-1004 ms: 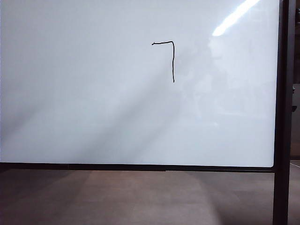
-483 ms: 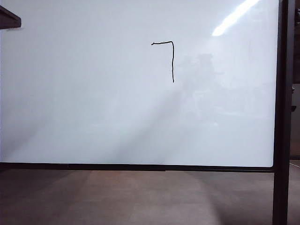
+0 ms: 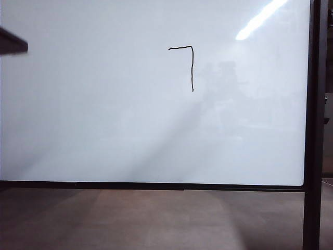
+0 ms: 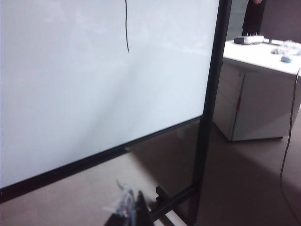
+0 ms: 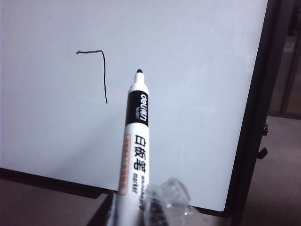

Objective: Reach to the right to find the marker pen, pick it up, and write the number 7 on the whiteboard.

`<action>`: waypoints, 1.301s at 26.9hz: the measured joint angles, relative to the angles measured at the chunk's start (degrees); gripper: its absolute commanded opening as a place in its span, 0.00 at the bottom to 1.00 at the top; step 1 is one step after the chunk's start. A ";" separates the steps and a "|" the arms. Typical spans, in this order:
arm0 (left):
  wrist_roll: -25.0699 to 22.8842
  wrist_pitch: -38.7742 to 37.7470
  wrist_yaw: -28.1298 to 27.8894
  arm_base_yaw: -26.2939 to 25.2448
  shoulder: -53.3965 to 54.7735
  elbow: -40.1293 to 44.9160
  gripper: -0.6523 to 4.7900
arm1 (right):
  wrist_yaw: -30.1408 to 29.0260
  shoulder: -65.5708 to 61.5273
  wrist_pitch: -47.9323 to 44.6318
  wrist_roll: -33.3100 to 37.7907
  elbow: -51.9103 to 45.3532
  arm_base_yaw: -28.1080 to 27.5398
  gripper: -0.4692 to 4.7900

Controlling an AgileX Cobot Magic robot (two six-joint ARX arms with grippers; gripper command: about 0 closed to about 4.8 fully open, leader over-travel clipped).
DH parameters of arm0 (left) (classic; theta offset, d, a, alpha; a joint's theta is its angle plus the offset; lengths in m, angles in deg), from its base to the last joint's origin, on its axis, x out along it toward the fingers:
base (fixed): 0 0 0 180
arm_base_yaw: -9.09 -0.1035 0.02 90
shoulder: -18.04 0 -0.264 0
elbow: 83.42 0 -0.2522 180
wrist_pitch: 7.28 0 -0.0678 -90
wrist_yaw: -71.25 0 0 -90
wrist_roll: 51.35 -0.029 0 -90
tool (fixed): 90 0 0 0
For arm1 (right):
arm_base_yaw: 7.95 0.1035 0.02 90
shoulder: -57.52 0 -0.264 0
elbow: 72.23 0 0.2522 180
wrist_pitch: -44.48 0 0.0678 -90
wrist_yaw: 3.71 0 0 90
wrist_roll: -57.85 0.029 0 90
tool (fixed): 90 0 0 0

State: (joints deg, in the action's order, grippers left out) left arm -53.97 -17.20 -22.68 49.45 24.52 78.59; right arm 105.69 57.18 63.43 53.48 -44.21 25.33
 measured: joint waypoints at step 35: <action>-1.77 -0.35 0.24 -40.63 -6.29 3.78 0.11 | 0.00 0.00 0.37 -0.02 0.00 -0.02 0.08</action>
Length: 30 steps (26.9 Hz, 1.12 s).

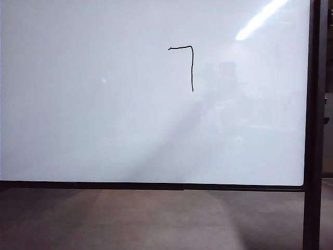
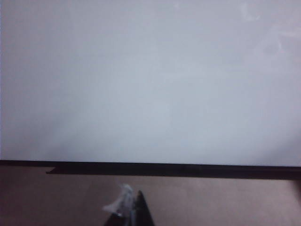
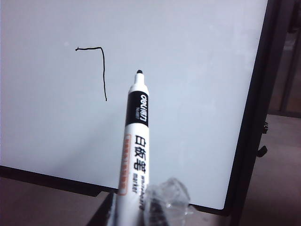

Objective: Reach to the right to find the marker pen, pick it up, and write the number 7 on the whiteboard.

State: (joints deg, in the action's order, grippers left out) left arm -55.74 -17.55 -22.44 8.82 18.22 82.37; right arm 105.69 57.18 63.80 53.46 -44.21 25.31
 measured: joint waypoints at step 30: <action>-2.25 -1.66 -1.44 1.51 0.00 0.00 0.24 | 0.00 0.00 0.00 0.00 0.00 0.00 0.08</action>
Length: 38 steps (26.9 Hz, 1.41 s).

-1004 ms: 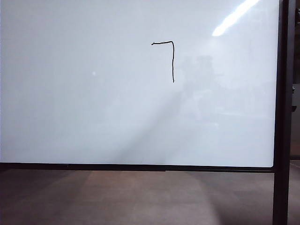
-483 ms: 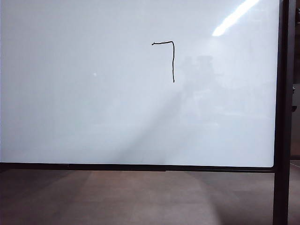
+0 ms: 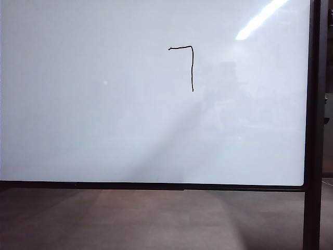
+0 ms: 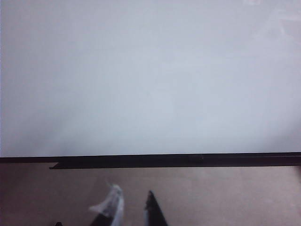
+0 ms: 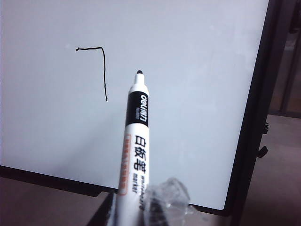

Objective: Reach to the right to find the marker pen, pick it up, and write the number 7 on the whiteboard.

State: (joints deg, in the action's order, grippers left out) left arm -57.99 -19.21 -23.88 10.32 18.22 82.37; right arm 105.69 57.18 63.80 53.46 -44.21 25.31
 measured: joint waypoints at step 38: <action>0.00 0.00 -0.02 0.00 0.00 0.00 0.24 | -15.98 0.15 -11.63 4.57 -13.81 -30.03 0.08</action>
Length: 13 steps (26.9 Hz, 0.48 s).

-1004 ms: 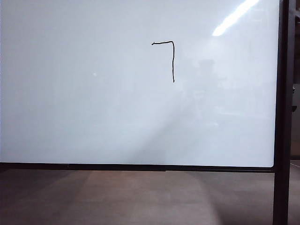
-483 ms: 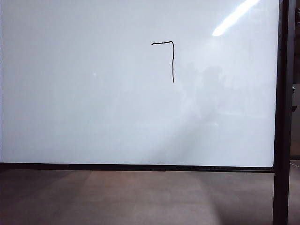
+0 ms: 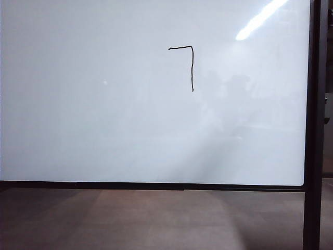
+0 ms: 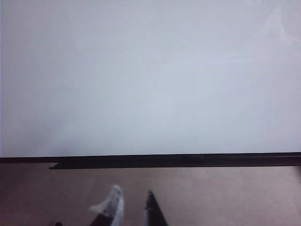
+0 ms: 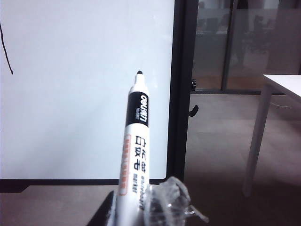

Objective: Reach to the right to find the marker pen, pick it up, and write the number 7 on the whiteboard.

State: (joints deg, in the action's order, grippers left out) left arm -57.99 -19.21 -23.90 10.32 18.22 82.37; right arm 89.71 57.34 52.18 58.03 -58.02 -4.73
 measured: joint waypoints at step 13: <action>-0.02 0.00 0.00 0.00 0.00 0.00 0.24 | 0.00 0.00 0.98 0.00 0.00 -0.09 0.08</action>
State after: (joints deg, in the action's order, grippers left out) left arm -58.01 -19.21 -23.90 10.32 18.22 82.37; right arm 89.71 57.34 53.16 58.03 -58.02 -4.81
